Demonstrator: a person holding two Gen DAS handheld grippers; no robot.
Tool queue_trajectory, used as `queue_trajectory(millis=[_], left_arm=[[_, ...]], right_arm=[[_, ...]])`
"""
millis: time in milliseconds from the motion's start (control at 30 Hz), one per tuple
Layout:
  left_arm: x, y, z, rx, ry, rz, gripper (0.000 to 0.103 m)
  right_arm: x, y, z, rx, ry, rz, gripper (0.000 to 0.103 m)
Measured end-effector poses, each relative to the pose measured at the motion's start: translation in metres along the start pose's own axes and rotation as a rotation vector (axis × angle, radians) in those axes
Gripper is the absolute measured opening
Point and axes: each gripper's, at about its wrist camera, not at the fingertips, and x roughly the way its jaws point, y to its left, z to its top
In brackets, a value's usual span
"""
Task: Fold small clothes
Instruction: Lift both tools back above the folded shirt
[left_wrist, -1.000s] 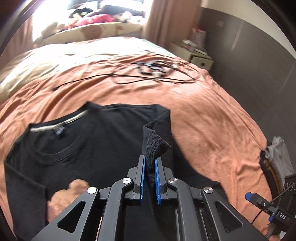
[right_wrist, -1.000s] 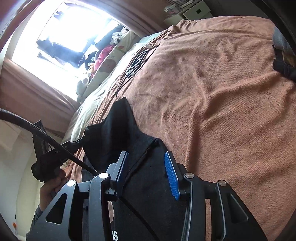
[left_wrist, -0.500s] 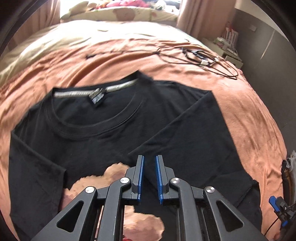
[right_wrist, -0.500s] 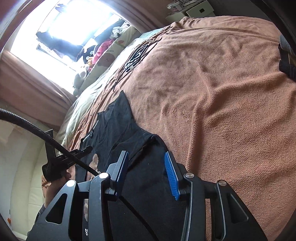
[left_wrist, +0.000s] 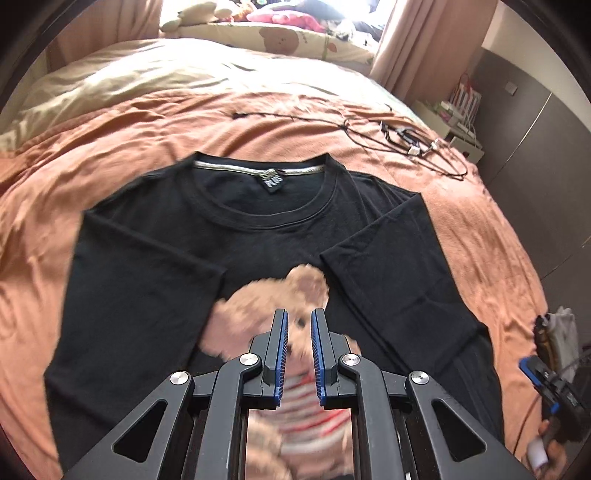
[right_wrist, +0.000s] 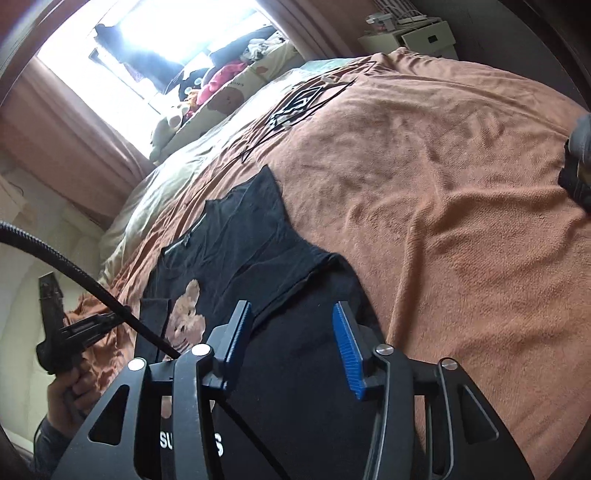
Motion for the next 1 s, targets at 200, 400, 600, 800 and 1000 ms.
queue_trajectory(millis=[200, 400, 600, 800, 1000], left_arm=[[-0.073, 0.026, -0.037, -0.007, -0.043, -0.003, 0.014], [-0.136, 0.056, -0.072, -0.042, -0.1, 0.021, 0.033], [-0.187, 0.074, -0.104, -0.058, -0.165, 0.024, 0.036], [-0.231, 0.086, -0.141, -0.061, -0.205, 0.04, 0.048], [-0.276, 0.088, -0.184, -0.043, -0.296, 0.062, 0.095]], right_arm=[[-0.039, 0.033, -0.008, -0.079, -0.038, -0.044, 0.07], [-0.082, 0.067, -0.023, -0.173, -0.037, -0.072, 0.074], [-0.119, 0.105, -0.039, -0.289, -0.023, -0.1, 0.075], [-0.149, 0.131, -0.059, -0.386, -0.014, -0.157, 0.08], [-0.178, 0.151, -0.087, -0.473, -0.015, -0.201, 0.092]])
